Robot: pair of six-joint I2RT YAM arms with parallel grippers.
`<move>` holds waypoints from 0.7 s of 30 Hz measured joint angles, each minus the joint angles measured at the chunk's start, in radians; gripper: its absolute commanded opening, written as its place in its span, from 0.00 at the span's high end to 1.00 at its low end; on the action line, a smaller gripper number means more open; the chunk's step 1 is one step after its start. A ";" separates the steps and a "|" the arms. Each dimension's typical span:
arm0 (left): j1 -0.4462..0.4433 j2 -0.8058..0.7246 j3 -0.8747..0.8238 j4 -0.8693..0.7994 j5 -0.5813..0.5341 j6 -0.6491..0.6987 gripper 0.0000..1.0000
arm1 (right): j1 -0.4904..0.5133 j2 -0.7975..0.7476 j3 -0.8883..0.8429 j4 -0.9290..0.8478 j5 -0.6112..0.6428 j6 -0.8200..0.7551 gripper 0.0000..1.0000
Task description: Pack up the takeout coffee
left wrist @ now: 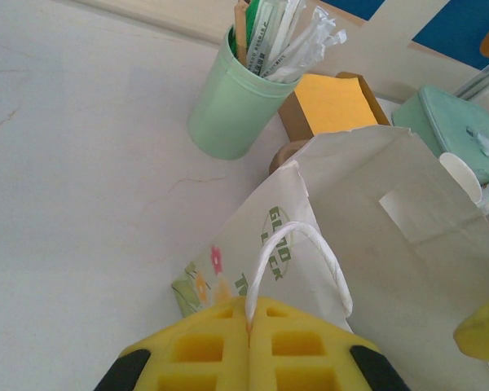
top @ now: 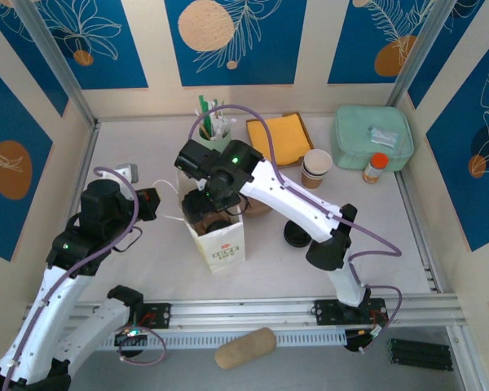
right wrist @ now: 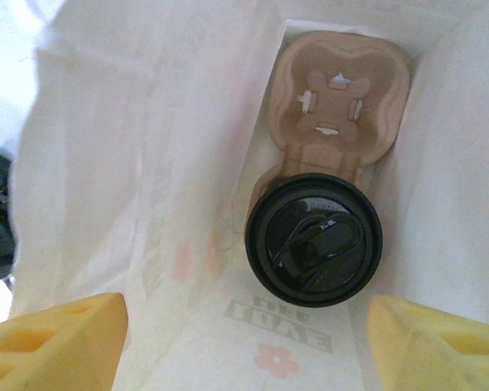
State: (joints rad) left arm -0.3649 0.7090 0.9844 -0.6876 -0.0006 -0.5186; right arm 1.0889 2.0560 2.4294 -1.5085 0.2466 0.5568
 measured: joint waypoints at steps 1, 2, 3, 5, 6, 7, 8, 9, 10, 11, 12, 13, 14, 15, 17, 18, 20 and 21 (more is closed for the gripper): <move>0.000 0.000 0.000 0.000 0.000 0.000 1.00 | 0.002 -0.002 0.008 -0.004 0.000 0.000 0.24; 0.000 0.000 0.000 0.000 0.000 0.000 1.00 | 0.002 -0.004 0.015 -0.008 0.000 0.000 0.24; 0.000 0.000 0.000 0.000 0.000 0.000 1.00 | 0.003 -0.005 0.023 -0.013 0.000 0.000 0.24; 0.000 0.000 0.000 0.000 0.000 0.000 1.00 | 0.005 -0.006 0.032 -0.021 0.000 0.000 0.25; 0.000 0.000 0.000 0.000 0.000 0.000 1.00 | 0.005 -0.008 0.034 -0.025 -0.001 0.000 0.25; 0.000 0.000 0.000 0.000 0.000 0.000 1.00 | 0.005 -0.010 0.034 -0.028 -0.001 0.000 0.25; 0.000 0.000 0.000 0.000 0.000 0.000 1.00 | 0.005 -0.010 0.034 -0.032 -0.001 0.000 0.25; 0.000 0.000 0.000 0.000 0.000 0.000 1.00 | 0.006 -0.010 0.036 -0.034 -0.001 0.000 0.25; 0.000 0.000 0.000 0.000 0.000 0.000 1.00 | 0.007 -0.011 0.036 -0.035 -0.001 0.000 0.26; 0.000 0.000 0.000 0.000 0.000 0.000 0.98 | 0.009 -0.011 0.036 -0.036 -0.001 0.000 0.26; 0.000 0.000 0.000 0.000 0.000 0.000 0.96 | 0.010 -0.011 0.036 -0.039 -0.001 0.000 0.25; 0.000 0.000 0.000 0.000 0.000 0.000 0.94 | 0.012 -0.011 0.036 -0.043 -0.001 0.000 0.26; 0.000 0.000 0.000 0.000 0.000 0.000 0.93 | 0.014 -0.011 0.036 -0.048 -0.001 0.000 0.26; 0.000 0.000 0.000 0.000 0.000 0.000 0.92 | 0.014 -0.011 0.036 -0.051 -0.001 0.000 0.26; 0.000 0.000 0.000 0.000 0.000 0.000 0.89 | 0.018 -0.014 0.036 -0.057 -0.002 0.000 0.26; 0.000 0.000 0.000 0.000 0.000 0.000 0.88 | 0.019 -0.016 0.036 -0.057 -0.002 0.000 0.26; 0.000 0.000 0.000 0.000 0.000 0.000 0.86 | 0.021 -0.020 0.036 -0.057 -0.002 0.000 0.26; 0.000 0.000 0.002 -0.001 0.000 0.001 0.84 | 0.022 -0.022 0.036 -0.058 -0.002 0.000 0.26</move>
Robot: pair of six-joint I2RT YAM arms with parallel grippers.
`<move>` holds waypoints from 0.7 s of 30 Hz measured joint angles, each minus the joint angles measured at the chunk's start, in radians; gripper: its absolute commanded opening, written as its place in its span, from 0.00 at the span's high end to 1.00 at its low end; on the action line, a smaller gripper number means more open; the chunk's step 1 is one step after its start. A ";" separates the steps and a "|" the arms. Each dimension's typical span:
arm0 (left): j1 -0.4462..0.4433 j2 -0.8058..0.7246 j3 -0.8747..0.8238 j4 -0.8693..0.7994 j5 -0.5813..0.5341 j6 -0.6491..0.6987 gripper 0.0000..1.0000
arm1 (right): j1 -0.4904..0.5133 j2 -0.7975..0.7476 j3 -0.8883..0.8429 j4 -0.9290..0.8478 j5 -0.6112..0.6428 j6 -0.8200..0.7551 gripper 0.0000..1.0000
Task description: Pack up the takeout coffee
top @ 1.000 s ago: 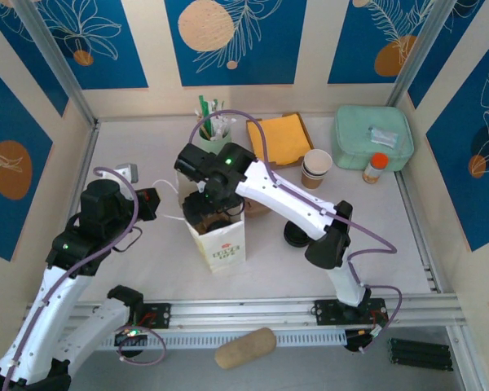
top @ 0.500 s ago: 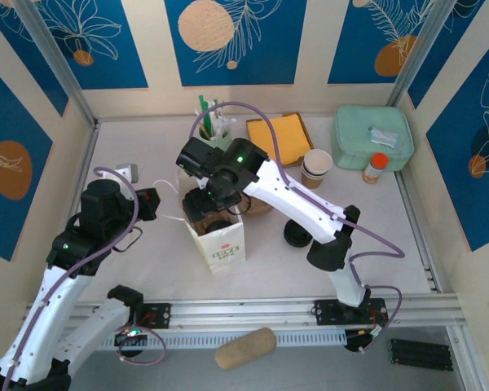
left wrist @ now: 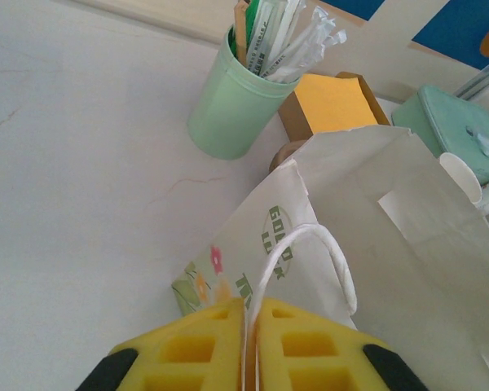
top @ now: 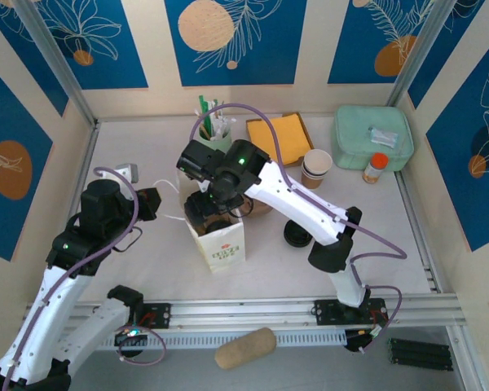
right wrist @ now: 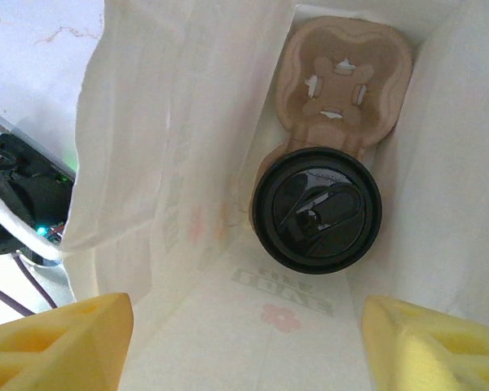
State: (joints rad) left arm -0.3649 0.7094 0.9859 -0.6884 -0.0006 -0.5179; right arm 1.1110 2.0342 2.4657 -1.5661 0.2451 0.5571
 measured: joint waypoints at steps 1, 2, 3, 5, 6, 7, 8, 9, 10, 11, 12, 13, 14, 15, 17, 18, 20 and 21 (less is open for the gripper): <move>0.000 0.000 0.003 0.000 0.000 0.001 0.81 | 0.001 -0.002 0.000 -0.001 0.000 0.000 0.26; 0.000 0.001 0.005 0.000 0.000 0.000 0.80 | 0.003 -0.004 0.000 -0.003 0.000 0.000 0.26; 0.000 0.000 0.008 0.000 0.000 0.000 0.78 | 0.003 -0.007 0.000 -0.003 0.000 0.000 0.26; 0.000 0.000 0.014 0.000 0.000 0.001 0.73 | 0.006 -0.013 0.000 -0.003 0.001 0.000 0.26; 0.000 0.000 0.018 -0.003 0.000 0.001 0.71 | 0.007 -0.015 -0.001 -0.003 0.001 0.000 0.26; 0.000 0.000 0.023 -0.003 0.000 0.002 0.70 | 0.008 -0.019 -0.001 -0.003 0.001 0.000 0.26; 0.000 0.000 0.027 -0.004 0.000 0.002 0.69 | 0.009 -0.024 -0.005 -0.002 0.001 0.000 0.26; 0.000 -0.001 0.031 -0.005 0.000 0.000 0.67 | 0.010 -0.029 -0.009 -0.003 0.001 0.000 0.26; 0.000 -0.001 0.037 -0.008 0.000 0.001 0.65 | 0.011 -0.034 -0.012 -0.003 0.001 0.000 0.26; 0.000 -0.002 0.041 -0.008 0.000 0.002 0.63 | 0.011 -0.039 -0.013 -0.003 0.001 0.001 0.26; 0.000 -0.002 0.045 -0.008 0.000 0.002 0.61 | 0.013 -0.042 -0.013 -0.002 0.001 0.001 0.26; 0.000 -0.004 0.050 -0.010 0.000 0.002 0.59 | 0.014 -0.047 -0.013 -0.002 0.001 0.000 0.26; 0.000 -0.005 0.054 -0.012 0.000 0.001 0.58 | 0.015 -0.049 -0.013 -0.002 0.001 0.001 0.26; 0.000 -0.007 0.058 -0.015 0.000 0.001 0.56 | 0.016 -0.053 -0.013 -0.002 0.001 0.001 0.26; 0.000 -0.013 0.065 -0.023 0.000 0.002 0.53 | 0.019 -0.056 -0.013 -0.002 0.001 0.004 0.26; 0.000 -0.014 0.070 -0.030 0.000 0.002 0.51 | 0.019 -0.058 -0.013 -0.002 0.001 0.004 0.26; 0.000 -0.016 0.080 -0.036 0.000 0.003 0.48 | 0.022 -0.062 -0.013 -0.002 0.001 0.005 0.26; 0.000 -0.018 0.087 -0.040 0.000 0.003 0.47 | 0.023 -0.064 -0.013 -0.002 0.001 0.008 0.26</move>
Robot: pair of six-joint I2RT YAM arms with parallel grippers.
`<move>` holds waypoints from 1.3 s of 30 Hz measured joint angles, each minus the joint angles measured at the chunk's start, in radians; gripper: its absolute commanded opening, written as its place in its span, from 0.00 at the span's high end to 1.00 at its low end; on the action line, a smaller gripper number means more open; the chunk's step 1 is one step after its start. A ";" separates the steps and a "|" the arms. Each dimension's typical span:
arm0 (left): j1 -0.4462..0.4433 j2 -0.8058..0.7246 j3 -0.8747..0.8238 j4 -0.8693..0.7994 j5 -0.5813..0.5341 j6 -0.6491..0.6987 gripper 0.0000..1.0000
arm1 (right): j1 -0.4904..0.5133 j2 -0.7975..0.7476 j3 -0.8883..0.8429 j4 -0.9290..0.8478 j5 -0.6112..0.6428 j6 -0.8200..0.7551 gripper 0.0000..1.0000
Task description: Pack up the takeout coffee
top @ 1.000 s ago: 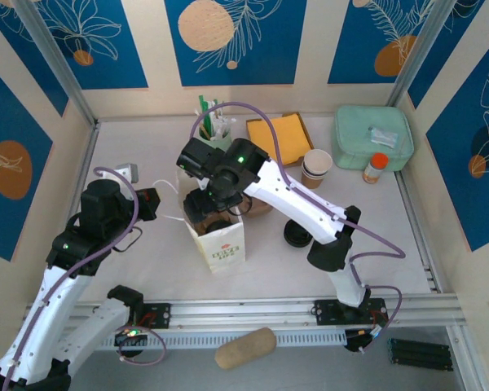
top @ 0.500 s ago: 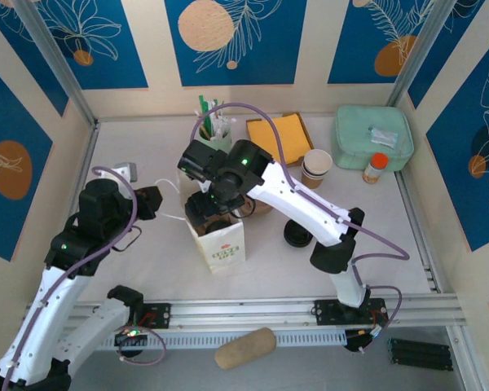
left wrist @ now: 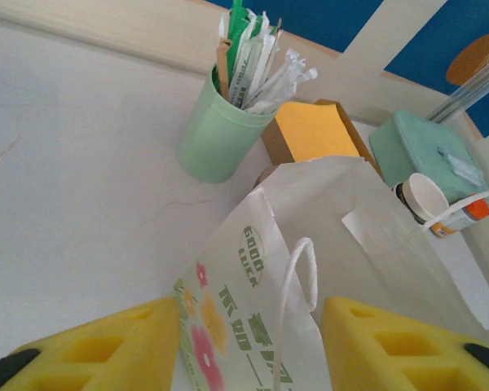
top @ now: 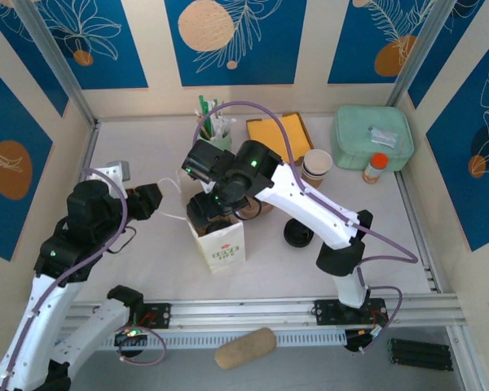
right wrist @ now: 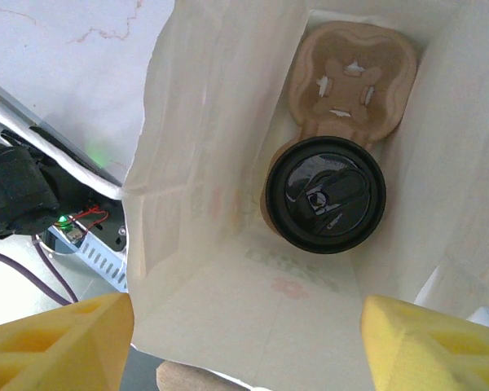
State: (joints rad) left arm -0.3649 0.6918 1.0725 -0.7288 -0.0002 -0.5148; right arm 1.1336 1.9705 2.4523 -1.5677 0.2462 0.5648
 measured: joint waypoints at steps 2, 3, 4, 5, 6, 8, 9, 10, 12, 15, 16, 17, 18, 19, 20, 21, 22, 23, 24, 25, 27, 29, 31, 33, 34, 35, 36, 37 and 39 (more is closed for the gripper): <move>0.000 -0.004 0.016 -0.009 0.000 0.000 0.44 | 0.002 -0.008 0.000 0.002 0.000 0.001 0.26; 0.000 -0.005 0.024 -0.013 0.000 0.000 0.43 | 0.002 -0.011 0.000 0.003 0.000 0.003 0.26; 0.000 -0.006 0.033 -0.016 0.000 0.000 0.42 | 0.002 -0.018 0.000 0.005 0.001 0.003 0.26; 0.000 -0.007 0.040 -0.019 0.000 0.000 0.41 | 0.002 -0.025 0.000 0.008 0.001 0.003 0.26; 0.000 -0.008 0.046 -0.021 0.000 0.000 0.39 | 0.002 -0.032 0.000 0.011 0.002 0.003 0.26; 0.000 -0.008 0.061 -0.027 0.000 0.001 0.36 | 0.002 -0.052 0.000 0.019 0.005 0.003 0.26; 0.000 -0.008 0.069 -0.035 0.000 0.003 0.35 | 0.001 -0.063 0.000 0.026 0.005 0.003 0.26; 0.000 -0.008 0.077 -0.040 0.000 0.006 0.33 | 0.000 -0.074 0.000 0.034 0.006 0.003 0.26; 0.000 -0.007 0.094 -0.048 0.000 0.014 0.29 | -0.006 -0.095 0.000 0.048 0.008 0.000 0.26; 0.000 0.007 0.129 -0.054 0.000 0.022 0.25 | -0.023 -0.125 0.000 0.073 0.008 -0.005 0.26; 0.000 0.015 0.141 -0.054 0.000 0.024 0.24 | -0.032 -0.135 0.000 0.085 0.008 -0.008 0.26; 0.000 0.024 0.153 -0.056 0.000 0.026 0.23 | -0.044 -0.145 0.000 0.100 0.007 -0.009 0.26; 0.000 0.034 0.164 -0.057 0.001 0.027 0.22 | -0.055 -0.156 -0.002 0.113 0.004 -0.012 0.26; 0.000 0.044 0.176 -0.058 0.001 0.027 0.22 | -0.068 -0.169 -0.010 0.130 0.000 -0.014 0.26; 0.000 0.057 0.189 -0.057 0.003 0.030 0.20 | -0.082 -0.185 -0.023 0.149 -0.007 -0.016 0.26; 0.000 0.067 0.199 -0.058 0.006 0.034 0.20 | -0.092 -0.199 -0.036 0.164 -0.013 -0.017 0.26; 0.000 0.079 0.210 -0.057 0.009 0.037 0.19 | -0.105 -0.216 -0.054 0.183 -0.024 -0.019 0.26; 0.000 0.092 0.220 -0.056 0.013 0.042 0.18 | -0.118 -0.232 -0.073 0.203 -0.036 -0.020 0.26; 0.000 0.105 0.229 -0.056 0.019 0.043 0.17 | -0.129 -0.247 -0.092 0.224 -0.048 -0.023 0.26; 0.000 0.117 0.238 -0.056 0.023 0.045 0.15 | -0.143 -0.263 -0.114 0.246 -0.064 -0.024 0.26; 0.000 0.144 0.257 -0.052 0.029 0.050 0.14 | -0.170 -0.286 -0.148 0.286 -0.094 -0.026 0.26; 0.000 0.171 0.277 -0.042 0.036 0.052 0.12 | -0.198 -0.301 -0.171 0.321 -0.125 -0.027 0.26; 0.000 0.197 0.295 -0.033 0.043 0.053 0.10 | -0.226 -0.307 -0.184 0.354 -0.155 -0.027 0.26; 0.000 0.225 0.312 -0.019 0.051 0.052 0.08 | -0.253 -0.308 -0.192 0.380 -0.179 -0.027 0.26; 0.000 0.241 0.320 -0.012 0.054 0.052 0.06 | -0.269 -0.308 -0.195 0.396 -0.193 -0.027 0.26; 0.000 0.256 0.329 -0.010 0.056 0.052 0.06 | -0.287 -0.308 -0.199 0.410 -0.206 -0.027 0.26; 0.000 0.267 0.335 -0.008 0.059 0.052 0.05 | -0.303 -0.309 -0.203 0.422 -0.218 -0.028 0.26; 0.000 0.278 0.344 -0.006 0.061 0.053 0.04 | -0.321 -0.310 -0.206 0.434 -0.231 -0.029 0.26; 0.000 0.298 0.359 0.002 0.064 0.052 0.00 | -0.359 -0.310 -0.211 0.456 -0.254 -0.031 0.26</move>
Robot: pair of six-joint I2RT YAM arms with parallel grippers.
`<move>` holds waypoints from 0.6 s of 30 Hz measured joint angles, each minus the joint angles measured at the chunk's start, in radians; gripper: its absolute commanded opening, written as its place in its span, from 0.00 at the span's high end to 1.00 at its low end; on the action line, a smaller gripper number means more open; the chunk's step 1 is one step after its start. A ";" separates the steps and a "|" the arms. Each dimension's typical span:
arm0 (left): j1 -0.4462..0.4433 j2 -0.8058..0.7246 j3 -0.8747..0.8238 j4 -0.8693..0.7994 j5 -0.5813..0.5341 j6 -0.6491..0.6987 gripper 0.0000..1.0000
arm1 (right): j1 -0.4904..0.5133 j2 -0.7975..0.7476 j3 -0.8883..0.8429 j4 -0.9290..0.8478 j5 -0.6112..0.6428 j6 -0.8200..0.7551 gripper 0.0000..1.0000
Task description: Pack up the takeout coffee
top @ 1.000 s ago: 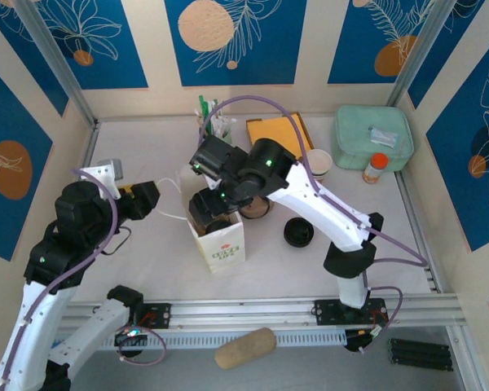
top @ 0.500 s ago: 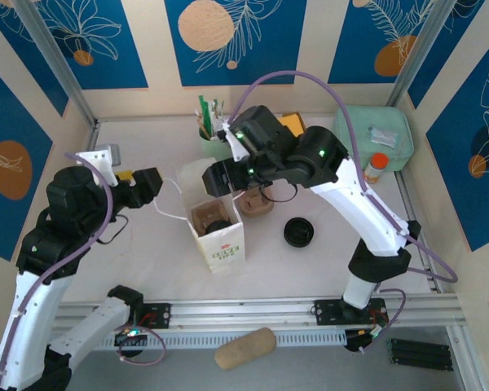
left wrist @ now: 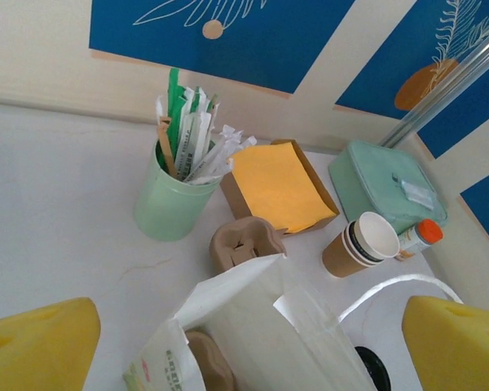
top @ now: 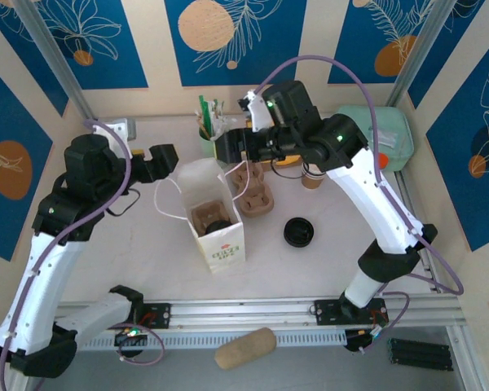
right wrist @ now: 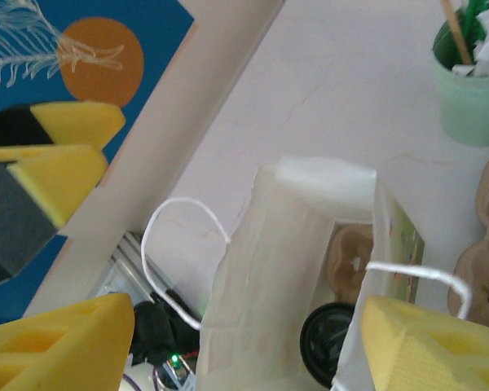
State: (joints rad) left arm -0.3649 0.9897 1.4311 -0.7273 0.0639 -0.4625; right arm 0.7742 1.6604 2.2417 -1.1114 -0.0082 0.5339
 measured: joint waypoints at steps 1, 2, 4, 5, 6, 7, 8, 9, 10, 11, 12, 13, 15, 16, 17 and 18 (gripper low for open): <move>0.000 0.010 0.010 0.005 0.000 0.000 0.01 | -0.020 0.000 0.000 0.009 -0.011 0.000 0.26; 0.000 0.022 0.022 0.008 0.002 0.001 0.01 | -0.040 0.000 -0.002 0.019 -0.024 0.000 0.26; 0.000 0.044 0.047 0.013 0.006 0.002 0.00 | -0.082 0.000 -0.006 0.042 -0.045 -0.002 0.26; 0.000 0.055 0.059 0.016 0.007 0.002 0.01 | -0.103 0.000 -0.010 0.053 -0.058 -0.003 0.26; 0.000 0.065 0.070 0.019 0.007 0.005 0.01 | -0.126 0.000 -0.015 0.061 -0.072 -0.003 0.26; 0.000 0.076 0.080 0.025 0.008 0.009 0.00 | -0.150 0.000 -0.020 0.069 -0.085 -0.003 0.26; 0.000 0.088 0.090 0.030 0.008 0.013 0.01 | -0.175 0.000 -0.025 0.077 -0.099 -0.003 0.26; 0.000 0.098 0.099 0.033 0.008 0.017 0.00 | -0.193 0.003 -0.027 0.083 -0.111 -0.002 0.26; 0.000 0.113 0.110 0.035 0.008 0.021 0.01 | -0.216 0.007 -0.028 0.092 -0.125 -0.002 0.26; 0.000 0.128 0.119 0.037 0.008 0.025 0.01 | -0.235 0.014 -0.028 0.103 -0.137 -0.002 0.26; 0.000 0.140 0.126 0.039 0.008 0.027 0.01 | -0.253 0.023 -0.028 0.110 -0.150 -0.002 0.27; 0.000 0.155 0.134 0.039 0.010 0.028 0.00 | -0.272 0.034 -0.028 0.118 -0.163 0.000 0.27; 0.000 0.183 0.145 0.040 0.011 0.034 0.01 | -0.305 0.061 -0.030 0.134 -0.186 0.005 0.28; 0.000 0.198 0.151 0.040 0.011 0.037 0.01 | -0.321 0.079 -0.031 0.141 -0.200 0.008 0.29; 0.000 0.214 0.155 0.040 0.012 0.043 0.00 | -0.336 0.099 -0.032 0.152 -0.212 0.010 0.31; 0.000 0.228 0.159 0.039 0.013 0.047 0.01 | -0.346 0.116 -0.032 0.159 -0.220 0.012 0.32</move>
State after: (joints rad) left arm -0.3649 1.2175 1.5906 -0.6880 0.0769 -0.4156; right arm 0.4282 1.7763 2.2097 -0.9520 -0.2287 0.5461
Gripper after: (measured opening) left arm 0.994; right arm 0.703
